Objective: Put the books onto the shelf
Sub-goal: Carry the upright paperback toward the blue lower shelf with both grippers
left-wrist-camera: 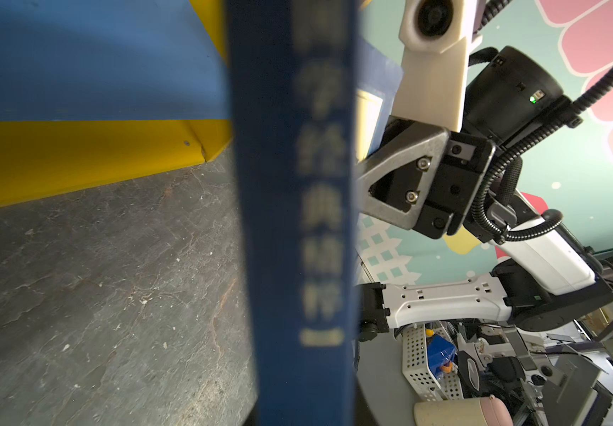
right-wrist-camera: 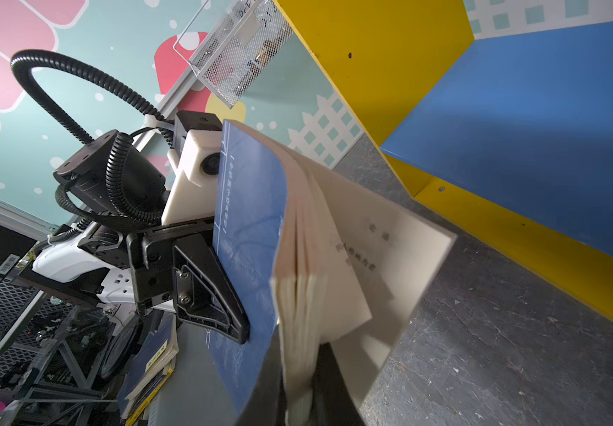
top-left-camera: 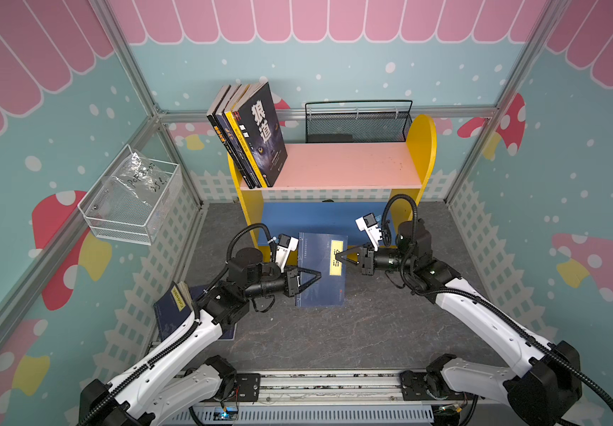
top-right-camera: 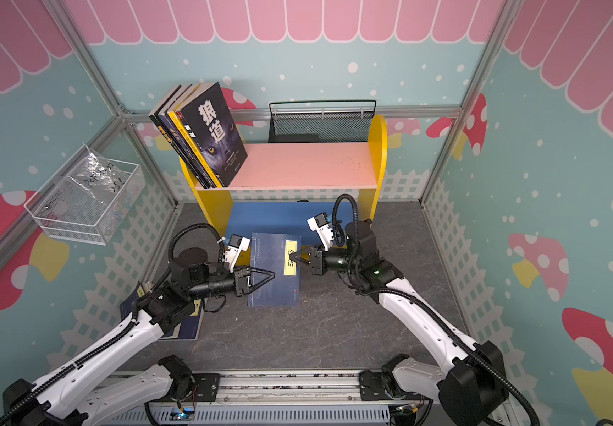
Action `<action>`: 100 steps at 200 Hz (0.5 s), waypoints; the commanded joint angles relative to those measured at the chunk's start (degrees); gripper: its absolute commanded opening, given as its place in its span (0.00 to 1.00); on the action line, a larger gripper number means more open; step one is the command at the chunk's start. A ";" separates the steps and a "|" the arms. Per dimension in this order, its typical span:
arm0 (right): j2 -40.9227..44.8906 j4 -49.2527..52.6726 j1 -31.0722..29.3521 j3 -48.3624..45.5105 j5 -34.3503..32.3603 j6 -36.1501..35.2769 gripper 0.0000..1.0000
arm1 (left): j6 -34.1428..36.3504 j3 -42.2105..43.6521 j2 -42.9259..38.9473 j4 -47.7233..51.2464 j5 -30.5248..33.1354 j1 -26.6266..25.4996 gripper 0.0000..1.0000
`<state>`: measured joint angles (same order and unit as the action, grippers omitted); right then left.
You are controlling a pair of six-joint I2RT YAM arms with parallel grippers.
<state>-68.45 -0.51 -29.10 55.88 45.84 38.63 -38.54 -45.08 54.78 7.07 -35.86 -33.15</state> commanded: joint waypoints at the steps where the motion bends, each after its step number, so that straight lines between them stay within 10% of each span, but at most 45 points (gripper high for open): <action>1: -0.64 -2.91 0.63 -0.45 -1.59 -0.06 0.31 | 0.37 -3.07 -1.61 1.18 2.21 -0.10 0.08; 36: 1.84 -4.31 0.72 -3.47 -1.34 0.69 0.65 | -0.41 -4.90 -3.52 2.62 4.66 1.52 0.00; 100: 9.80 -21.83 0.65 -16.46 3.74 10.79 0.77 | -4.81 -7.73 -1.85 -2.56 1.48 2.67 0.00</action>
<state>-61.45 -13.58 -28.49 41.45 47.37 45.15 -40.99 -50.59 52.03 8.45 -33.23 -30.76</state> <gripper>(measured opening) 0.766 0.111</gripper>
